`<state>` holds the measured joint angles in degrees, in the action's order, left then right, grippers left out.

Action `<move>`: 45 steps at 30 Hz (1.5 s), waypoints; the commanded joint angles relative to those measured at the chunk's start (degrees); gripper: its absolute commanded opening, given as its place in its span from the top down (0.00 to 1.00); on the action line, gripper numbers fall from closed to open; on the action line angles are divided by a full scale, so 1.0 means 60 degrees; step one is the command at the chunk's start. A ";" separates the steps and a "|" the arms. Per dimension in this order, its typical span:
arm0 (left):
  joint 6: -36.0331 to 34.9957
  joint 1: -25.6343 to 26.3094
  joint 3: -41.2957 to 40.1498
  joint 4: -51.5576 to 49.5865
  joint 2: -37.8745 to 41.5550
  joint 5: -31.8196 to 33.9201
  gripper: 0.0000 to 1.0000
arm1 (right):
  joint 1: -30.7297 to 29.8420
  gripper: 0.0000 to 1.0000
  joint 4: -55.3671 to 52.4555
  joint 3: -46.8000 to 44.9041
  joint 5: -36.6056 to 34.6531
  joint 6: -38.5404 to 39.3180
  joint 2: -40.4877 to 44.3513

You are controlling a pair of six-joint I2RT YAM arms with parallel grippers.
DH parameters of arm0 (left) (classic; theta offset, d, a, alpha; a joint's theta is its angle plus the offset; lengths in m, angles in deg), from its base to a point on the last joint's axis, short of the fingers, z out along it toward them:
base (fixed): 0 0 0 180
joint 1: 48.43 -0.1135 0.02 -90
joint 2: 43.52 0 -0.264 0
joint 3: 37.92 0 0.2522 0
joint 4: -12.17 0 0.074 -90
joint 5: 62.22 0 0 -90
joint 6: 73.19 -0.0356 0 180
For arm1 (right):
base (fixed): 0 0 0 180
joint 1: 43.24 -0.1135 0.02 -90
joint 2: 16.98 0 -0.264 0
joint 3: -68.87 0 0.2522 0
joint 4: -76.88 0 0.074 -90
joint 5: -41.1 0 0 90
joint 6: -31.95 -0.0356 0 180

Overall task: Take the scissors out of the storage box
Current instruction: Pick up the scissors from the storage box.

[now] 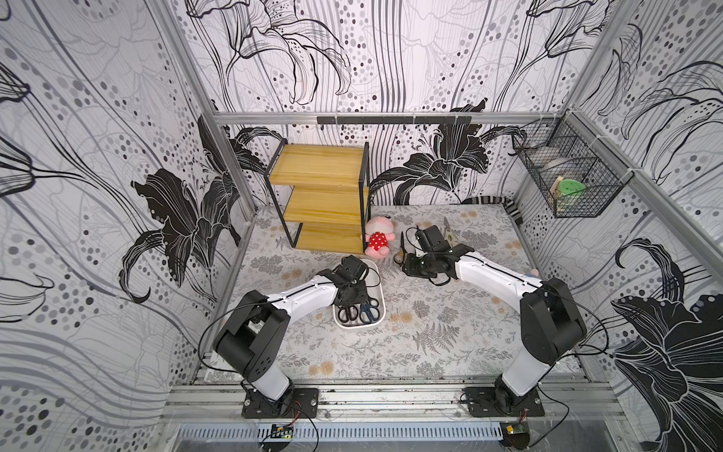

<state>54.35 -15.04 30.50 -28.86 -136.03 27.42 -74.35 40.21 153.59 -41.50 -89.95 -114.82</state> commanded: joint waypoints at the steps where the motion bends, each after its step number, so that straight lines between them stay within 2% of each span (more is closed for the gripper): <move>1: 0.0108 0.0058 0.0268 -0.0227 0.0453 0.0261 0.67 | 0.0027 0.67 -0.0180 -0.0006 -0.0151 0.0175 0.0198; 7: 0.0233 0.0055 0.0159 -0.0936 0.1313 0.0979 0.68 | 0.0015 0.67 -0.0065 -0.0062 -0.0062 0.0140 0.0161; 11: 0.0281 0.0044 -0.0251 -0.1095 0.1579 0.1223 0.74 | 0.0028 0.67 0.0091 -0.0168 0.0024 0.0080 0.0095; 15: 0.0431 0.0029 -0.0408 -0.0838 0.1369 0.1144 0.74 | 0.0026 0.67 0.0183 -0.0239 0.0071 0.0038 0.0119; 19: 0.0464 -0.0063 -0.0237 -0.0718 0.1014 0.1143 0.67 | 0.0015 0.67 0.0065 -0.0243 -0.0051 0.0140 0.0182; 24: 0.0591 -0.0272 -0.0142 -0.0743 0.0694 0.1075 0.65 | 0.0022 0.68 0.0018 -0.0355 -0.0163 0.0205 0.0219; 39: 0.0519 -0.0476 -0.0248 -0.0741 0.0229 0.0716 0.74 | 0.0017 0.67 0.0042 -0.0212 -0.0089 0.0298 -0.0079; 45: 0.0423 -0.0473 -0.0299 -0.0789 0.0025 0.0632 0.74 | 0.0015 0.68 0.0040 -0.0105 -0.0076 0.0322 -0.0245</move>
<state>57.45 -17.49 28.55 -34.00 -134.88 31.86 -74.35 41.06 151.43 -41.48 -88.86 -115.15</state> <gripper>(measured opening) 0.260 0.323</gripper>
